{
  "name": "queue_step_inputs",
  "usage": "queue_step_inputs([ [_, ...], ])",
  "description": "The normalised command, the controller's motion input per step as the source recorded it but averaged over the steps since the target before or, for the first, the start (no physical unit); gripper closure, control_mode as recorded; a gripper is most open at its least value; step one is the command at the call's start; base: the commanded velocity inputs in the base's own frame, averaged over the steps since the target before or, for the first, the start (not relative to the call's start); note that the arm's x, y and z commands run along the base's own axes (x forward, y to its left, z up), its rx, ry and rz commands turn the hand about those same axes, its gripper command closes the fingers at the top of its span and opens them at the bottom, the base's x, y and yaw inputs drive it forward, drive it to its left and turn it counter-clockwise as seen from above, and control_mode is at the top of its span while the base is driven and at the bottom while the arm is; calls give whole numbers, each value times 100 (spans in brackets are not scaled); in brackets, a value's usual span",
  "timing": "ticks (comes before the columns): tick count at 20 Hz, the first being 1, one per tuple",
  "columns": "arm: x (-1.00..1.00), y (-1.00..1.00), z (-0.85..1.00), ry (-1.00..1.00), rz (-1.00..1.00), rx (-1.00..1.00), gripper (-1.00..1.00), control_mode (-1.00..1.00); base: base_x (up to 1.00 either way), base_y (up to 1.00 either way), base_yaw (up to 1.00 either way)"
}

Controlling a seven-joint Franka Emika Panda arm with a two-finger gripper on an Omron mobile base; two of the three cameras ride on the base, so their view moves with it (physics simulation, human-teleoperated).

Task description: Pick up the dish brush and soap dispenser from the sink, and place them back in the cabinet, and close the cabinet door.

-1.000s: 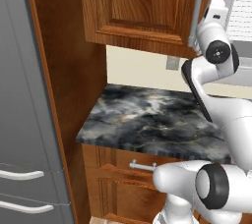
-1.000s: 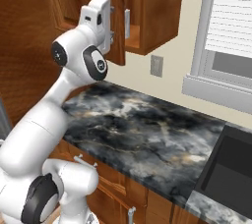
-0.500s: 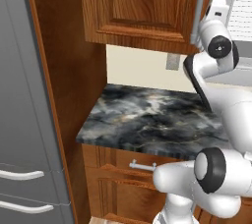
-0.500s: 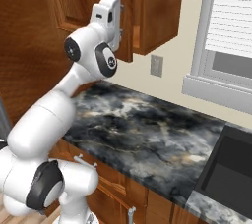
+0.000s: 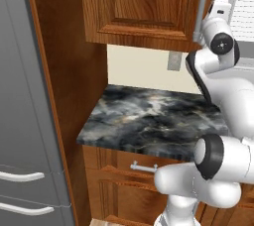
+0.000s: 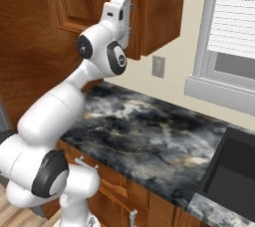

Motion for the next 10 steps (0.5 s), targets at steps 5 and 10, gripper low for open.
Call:
queue_step_inputs([
  [5, 21, -18, 0, 0, 0, 0, -100, -100, 0, 0, 0],
  [10, 19, -16, 0, 0, 0, 0, -100, -100, 0, 0, 0],
])
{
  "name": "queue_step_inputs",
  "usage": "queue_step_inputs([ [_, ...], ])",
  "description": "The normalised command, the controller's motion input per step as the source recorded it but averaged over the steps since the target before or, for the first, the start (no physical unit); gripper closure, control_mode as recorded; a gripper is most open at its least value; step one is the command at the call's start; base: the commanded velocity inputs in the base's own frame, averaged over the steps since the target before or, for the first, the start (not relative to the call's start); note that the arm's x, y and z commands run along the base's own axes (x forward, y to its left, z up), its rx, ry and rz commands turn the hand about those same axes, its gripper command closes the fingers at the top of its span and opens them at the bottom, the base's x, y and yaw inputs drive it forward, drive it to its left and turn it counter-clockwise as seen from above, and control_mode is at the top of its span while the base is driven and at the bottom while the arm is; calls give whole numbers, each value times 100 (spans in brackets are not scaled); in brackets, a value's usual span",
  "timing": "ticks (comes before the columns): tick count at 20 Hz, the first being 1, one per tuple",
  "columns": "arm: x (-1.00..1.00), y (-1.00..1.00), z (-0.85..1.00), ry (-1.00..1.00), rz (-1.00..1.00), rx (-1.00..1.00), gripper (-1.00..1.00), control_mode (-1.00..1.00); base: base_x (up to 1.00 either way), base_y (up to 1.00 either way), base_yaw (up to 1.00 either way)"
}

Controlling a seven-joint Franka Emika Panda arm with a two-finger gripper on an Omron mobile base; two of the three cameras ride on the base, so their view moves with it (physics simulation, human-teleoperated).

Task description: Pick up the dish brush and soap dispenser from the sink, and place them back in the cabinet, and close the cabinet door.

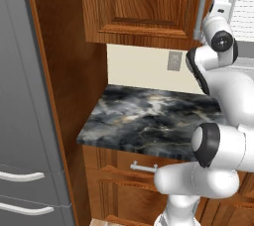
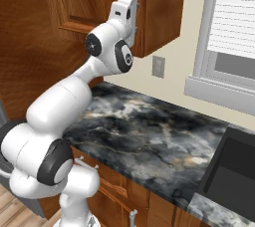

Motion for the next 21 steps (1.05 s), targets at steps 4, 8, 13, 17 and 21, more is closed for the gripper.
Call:
queue_step_inputs([
  [4, 11, -8, 0, 5, 0, 0, -100, -100, 0, 0, 0],
  [8, 19, 0, 0, 4, 0, 0, -100, -100, 0, 0, 0],
  [13, 16, -1, 0, 4, 0, 0, -100, -100, 0, 0, 0],
  [17, 21, -1, 0, 1, 0, 0, -100, -100, 0, 0, 0],
  [21, 14, 0, 0, 4, 0, 0, -100, -100, 0, 0, 0],
])
